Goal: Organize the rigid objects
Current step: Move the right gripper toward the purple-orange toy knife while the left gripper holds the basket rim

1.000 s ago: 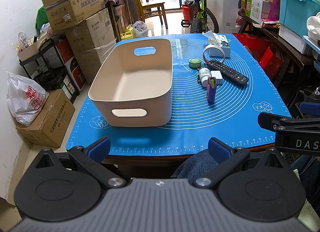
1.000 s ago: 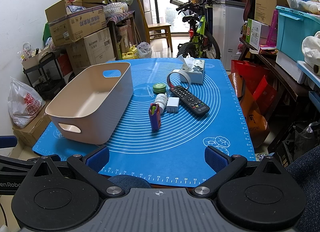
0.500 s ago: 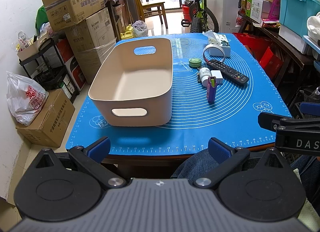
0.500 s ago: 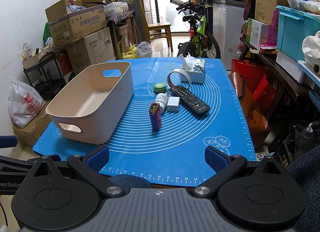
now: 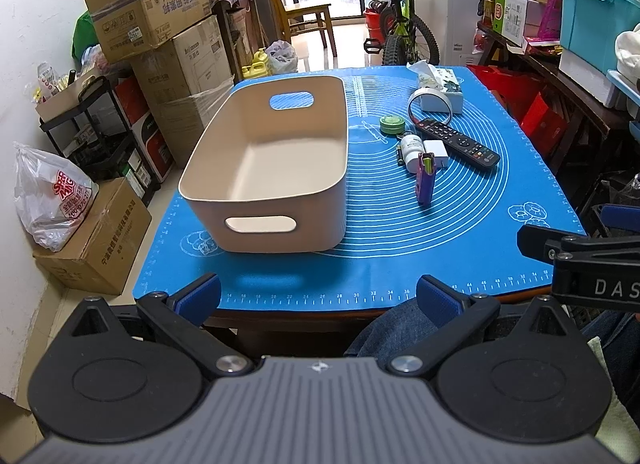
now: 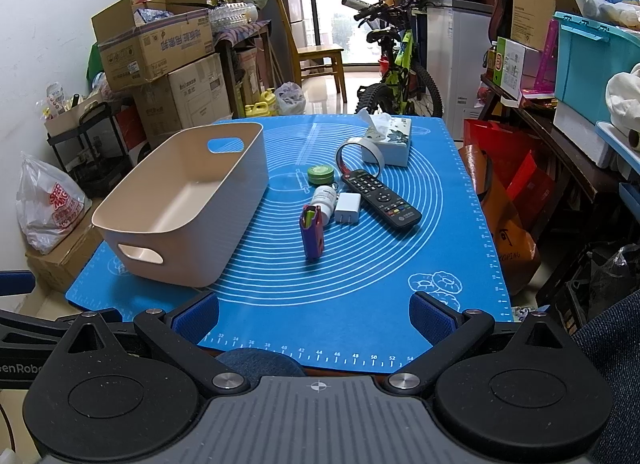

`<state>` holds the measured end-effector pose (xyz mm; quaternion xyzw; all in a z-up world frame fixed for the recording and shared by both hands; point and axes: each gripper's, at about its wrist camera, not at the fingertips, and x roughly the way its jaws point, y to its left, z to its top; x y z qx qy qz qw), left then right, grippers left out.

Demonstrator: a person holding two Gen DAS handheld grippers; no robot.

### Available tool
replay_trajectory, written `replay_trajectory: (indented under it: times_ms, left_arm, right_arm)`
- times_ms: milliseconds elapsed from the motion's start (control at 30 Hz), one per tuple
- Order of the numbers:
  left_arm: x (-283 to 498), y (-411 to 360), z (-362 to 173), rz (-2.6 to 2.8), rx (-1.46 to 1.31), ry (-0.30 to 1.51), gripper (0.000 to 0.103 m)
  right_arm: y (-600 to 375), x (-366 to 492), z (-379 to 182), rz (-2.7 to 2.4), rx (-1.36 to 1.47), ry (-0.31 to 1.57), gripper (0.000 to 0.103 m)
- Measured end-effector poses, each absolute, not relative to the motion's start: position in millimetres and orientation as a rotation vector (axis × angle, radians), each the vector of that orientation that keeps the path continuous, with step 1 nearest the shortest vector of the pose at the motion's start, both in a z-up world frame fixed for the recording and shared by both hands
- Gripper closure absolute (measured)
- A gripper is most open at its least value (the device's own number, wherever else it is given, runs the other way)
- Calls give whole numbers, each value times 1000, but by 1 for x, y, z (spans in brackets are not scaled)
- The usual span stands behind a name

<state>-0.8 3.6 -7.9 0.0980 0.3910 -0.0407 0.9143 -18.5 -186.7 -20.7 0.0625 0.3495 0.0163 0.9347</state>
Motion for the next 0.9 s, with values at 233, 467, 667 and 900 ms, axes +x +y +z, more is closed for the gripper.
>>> replay_trajectory:
  times_ms: [233, 467, 667, 900]
  left_arm:
    - [11, 16, -1, -71, 201, 798, 1]
    - [47, 43, 14, -26, 184, 768, 1]
    - [89, 63, 23, 3, 178, 749, 1]
    - [147, 83, 18, -5, 196, 775, 1]
  right_arm:
    - [-190, -15, -12, 33, 200, 721, 2]
    - [-189, 4, 2, 21, 228, 763, 2]
    - [-186, 38, 10, 5, 198, 775, 2]
    - [-187, 89, 17, -16, 200, 799, 2]
